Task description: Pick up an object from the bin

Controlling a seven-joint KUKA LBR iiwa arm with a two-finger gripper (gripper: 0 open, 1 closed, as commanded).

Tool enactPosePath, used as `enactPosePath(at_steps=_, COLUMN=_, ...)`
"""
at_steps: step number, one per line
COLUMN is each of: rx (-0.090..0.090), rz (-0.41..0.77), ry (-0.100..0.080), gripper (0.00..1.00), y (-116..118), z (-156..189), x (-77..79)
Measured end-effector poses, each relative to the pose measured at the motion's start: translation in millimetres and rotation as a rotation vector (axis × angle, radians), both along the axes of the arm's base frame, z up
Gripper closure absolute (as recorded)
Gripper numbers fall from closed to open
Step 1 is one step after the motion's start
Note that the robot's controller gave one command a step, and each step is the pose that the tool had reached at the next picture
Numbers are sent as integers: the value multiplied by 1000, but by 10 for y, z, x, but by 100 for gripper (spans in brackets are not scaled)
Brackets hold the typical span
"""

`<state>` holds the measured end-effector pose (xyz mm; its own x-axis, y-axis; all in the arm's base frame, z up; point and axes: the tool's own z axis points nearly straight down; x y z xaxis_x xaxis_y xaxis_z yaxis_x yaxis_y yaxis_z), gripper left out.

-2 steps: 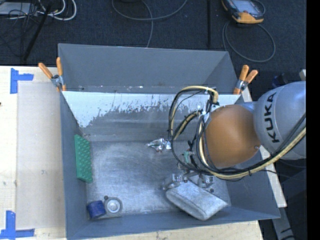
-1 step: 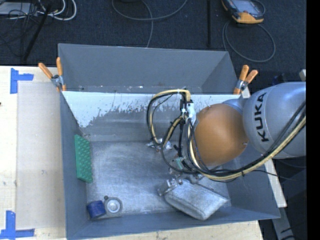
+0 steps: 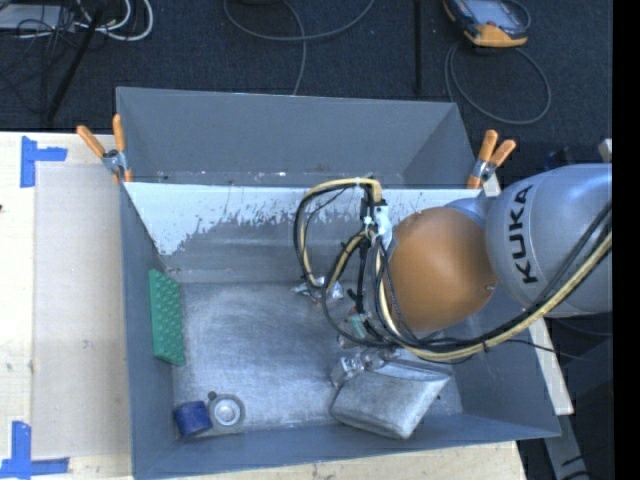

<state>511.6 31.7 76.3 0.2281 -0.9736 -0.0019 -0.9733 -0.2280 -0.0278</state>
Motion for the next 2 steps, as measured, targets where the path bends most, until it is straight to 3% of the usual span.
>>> enactPosePath(at_steps=1, rx=-3, rz=-5, ry=19, gripper=100, y=21, z=84, x=22)
enactPosePath(at_steps=2, rx=-6, rz=-8, ry=22, gripper=100, y=33, z=1152, x=35)
